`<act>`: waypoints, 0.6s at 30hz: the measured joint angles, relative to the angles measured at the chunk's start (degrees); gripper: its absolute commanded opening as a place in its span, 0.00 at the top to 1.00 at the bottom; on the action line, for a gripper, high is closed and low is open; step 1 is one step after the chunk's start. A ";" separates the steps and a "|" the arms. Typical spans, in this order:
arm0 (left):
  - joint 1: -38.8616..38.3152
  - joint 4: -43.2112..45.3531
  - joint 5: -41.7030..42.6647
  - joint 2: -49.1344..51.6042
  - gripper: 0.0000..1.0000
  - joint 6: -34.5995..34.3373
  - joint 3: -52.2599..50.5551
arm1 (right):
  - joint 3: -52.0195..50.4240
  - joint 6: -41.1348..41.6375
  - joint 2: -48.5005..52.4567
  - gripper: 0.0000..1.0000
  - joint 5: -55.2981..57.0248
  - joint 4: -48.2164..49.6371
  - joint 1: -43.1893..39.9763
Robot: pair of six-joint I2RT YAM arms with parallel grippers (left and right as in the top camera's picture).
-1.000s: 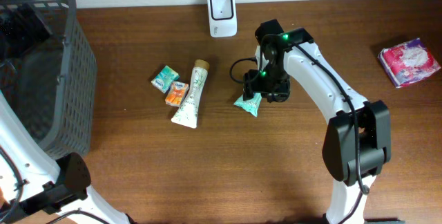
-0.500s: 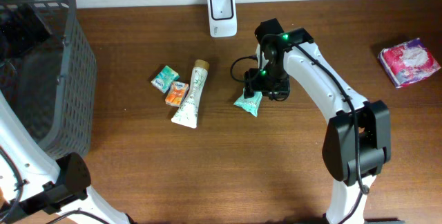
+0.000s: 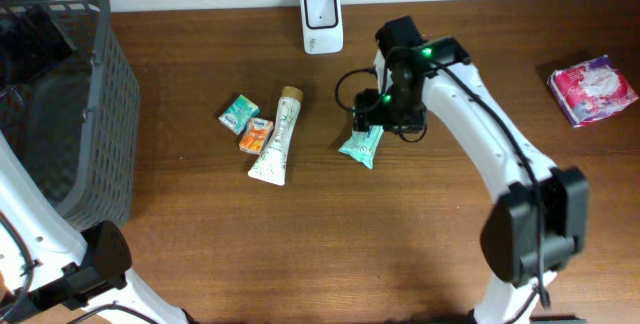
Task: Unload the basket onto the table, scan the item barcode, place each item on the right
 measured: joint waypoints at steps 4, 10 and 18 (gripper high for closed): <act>0.00 0.00 0.00 0.00 0.01 0.00 0.00 | 0.17 -0.09 -2.80 0.12 0.28 2.80 0.00; 0.00 0.00 0.00 0.00 0.01 0.00 0.00 | -0.87 -0.07 -0.85 0.13 2.60 4.46 0.00; 0.00 0.00 -0.02 0.00 0.01 0.00 0.00 | -4.74 4.74 3.65 0.24 5.53 8.41 -3.10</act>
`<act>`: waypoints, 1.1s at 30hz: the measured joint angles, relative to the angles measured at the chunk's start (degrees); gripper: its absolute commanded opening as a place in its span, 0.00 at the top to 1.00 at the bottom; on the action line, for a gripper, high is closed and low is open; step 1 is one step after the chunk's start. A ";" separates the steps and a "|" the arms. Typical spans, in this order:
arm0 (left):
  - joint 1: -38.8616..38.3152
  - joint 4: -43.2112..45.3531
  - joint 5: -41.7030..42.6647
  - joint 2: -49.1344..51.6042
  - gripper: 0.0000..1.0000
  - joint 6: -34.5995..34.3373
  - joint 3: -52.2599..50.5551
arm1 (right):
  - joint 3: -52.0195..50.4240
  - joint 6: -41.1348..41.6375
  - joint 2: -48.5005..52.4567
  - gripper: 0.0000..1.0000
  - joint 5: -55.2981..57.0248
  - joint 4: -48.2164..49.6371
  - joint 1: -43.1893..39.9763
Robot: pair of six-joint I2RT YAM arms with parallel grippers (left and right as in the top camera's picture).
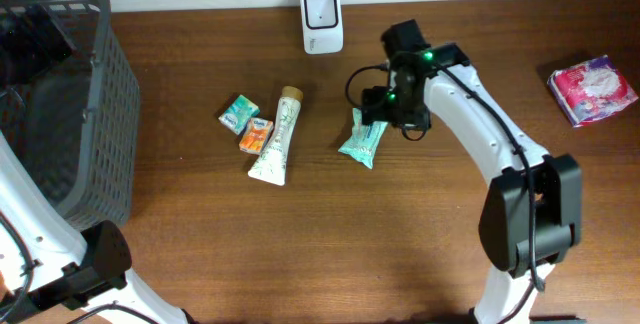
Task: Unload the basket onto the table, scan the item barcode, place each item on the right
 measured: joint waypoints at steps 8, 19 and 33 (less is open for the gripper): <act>0.00 0.02 0.02 0.00 0.01 0.00 0.00 | -14.25 2.34 1.25 0.32 -8.70 22.14 -2.32; 0.00 0.00 0.02 0.00 0.01 0.00 0.00 | -15.28 5.35 4.11 0.96 -2.36 28.30 3.69; 0.00 0.00 0.02 0.00 0.01 0.00 0.00 | -11.39 0.26 -8.02 0.96 -0.61 54.27 3.85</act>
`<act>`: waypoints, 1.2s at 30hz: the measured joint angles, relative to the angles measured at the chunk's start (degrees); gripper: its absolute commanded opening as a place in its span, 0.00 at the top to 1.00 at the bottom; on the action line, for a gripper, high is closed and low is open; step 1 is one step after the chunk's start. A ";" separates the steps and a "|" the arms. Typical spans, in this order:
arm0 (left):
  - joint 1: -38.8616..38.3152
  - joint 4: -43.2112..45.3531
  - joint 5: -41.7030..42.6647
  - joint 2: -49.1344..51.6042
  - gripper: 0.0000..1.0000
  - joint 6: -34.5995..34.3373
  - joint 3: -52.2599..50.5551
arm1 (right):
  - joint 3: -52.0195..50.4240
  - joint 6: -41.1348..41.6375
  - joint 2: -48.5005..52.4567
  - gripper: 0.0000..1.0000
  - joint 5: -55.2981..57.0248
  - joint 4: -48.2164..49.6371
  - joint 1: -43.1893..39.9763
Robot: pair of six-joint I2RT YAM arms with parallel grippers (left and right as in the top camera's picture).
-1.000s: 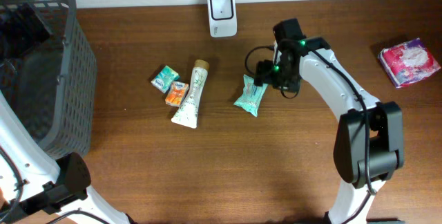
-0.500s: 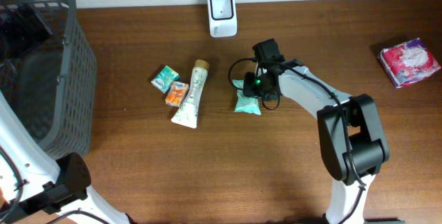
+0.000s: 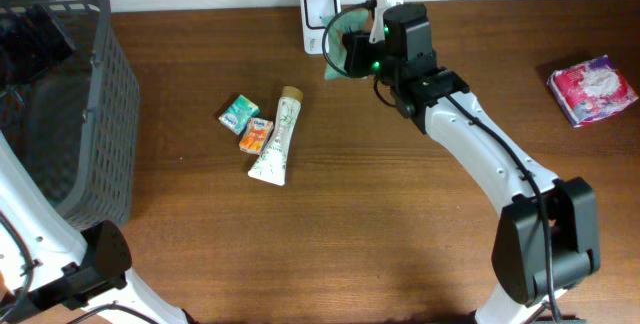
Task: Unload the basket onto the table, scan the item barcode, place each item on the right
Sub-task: 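Carry the green wipes packet to the far right and set it down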
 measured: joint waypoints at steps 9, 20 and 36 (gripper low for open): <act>0.00 -0.02 -0.02 0.00 0.01 0.00 0.00 | 0.04 7.72 8.87 0.96 2.21 24.50 0.09; 0.00 -0.02 0.00 -0.07 0.01 0.00 -0.04 | 37.09 12.09 34.16 0.96 7.76 6.29 1.66; 0.00 0.00 0.00 -0.09 0.01 -0.02 -0.04 | 38.34 12.02 24.96 0.96 8.68 -25.33 -20.52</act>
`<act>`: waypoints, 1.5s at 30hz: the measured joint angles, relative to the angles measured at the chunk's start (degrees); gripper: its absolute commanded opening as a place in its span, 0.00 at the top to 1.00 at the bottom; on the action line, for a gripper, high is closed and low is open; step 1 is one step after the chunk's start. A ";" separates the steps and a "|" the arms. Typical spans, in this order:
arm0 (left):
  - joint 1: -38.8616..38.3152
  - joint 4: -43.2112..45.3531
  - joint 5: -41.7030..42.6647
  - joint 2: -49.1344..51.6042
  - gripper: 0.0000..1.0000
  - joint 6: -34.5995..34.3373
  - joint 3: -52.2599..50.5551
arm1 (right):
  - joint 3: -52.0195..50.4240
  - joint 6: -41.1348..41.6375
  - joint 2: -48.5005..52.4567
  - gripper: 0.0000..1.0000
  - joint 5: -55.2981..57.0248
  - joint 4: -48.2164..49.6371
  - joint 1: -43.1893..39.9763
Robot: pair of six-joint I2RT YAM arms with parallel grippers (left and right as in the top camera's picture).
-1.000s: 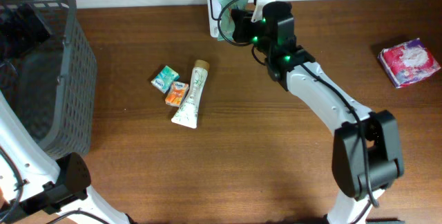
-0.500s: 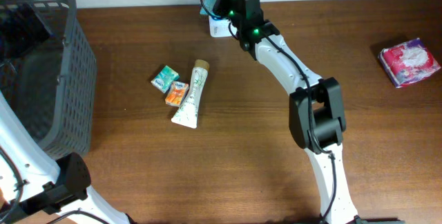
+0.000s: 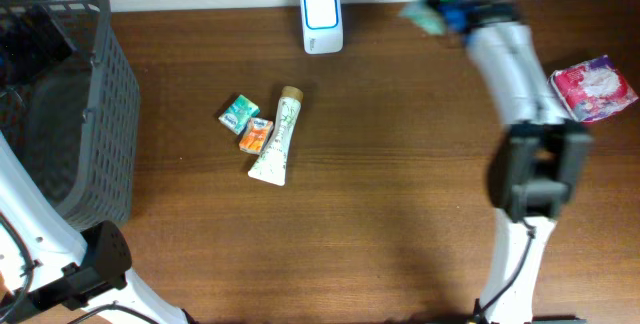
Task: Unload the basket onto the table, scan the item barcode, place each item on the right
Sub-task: 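Carry the green wipes packet to the far right and set it down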
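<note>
The white barcode scanner stands at the table's back edge, its window lit pale blue. Well to its right, my right gripper is blurred at the back edge, shut on a teal packet that shows as a green smear. The right arm runs from there down the right side. My left arm rises along the left edge. A dark shape inside the basket may be the left gripper, and its jaws do not show.
A grey mesh basket fills the left side. Mid-table lie a cream tube, a small teal box and an orange box. A pink packet lies at the far right.
My right gripper with the teal packet was right beside the scanner; now it is farther right along the back edge. The scanner window now glows brighter.
My right gripper was down on the teal packet at mid-table, right of the tube. Then the packet was shifted slightly under it. Then it was held up at the scanner, and now it is held away to the right of it.
</note>
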 measured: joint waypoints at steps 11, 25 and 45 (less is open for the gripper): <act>0.00 0.00 -0.02 0.00 0.01 0.02 0.00 | 0.85 6.82 -2.51 0.96 0.81 -33.46 -35.60; 0.00 0.00 0.00 0.00 0.01 0.02 0.00 | -18.45 6.64 -2.12 0.62 -2.27 -15.17 -38.07; 0.00 -0.02 -0.02 0.00 0.01 0.02 0.00 | -4.48 -8.66 -16.04 0.35 -24.48 -35.89 -13.25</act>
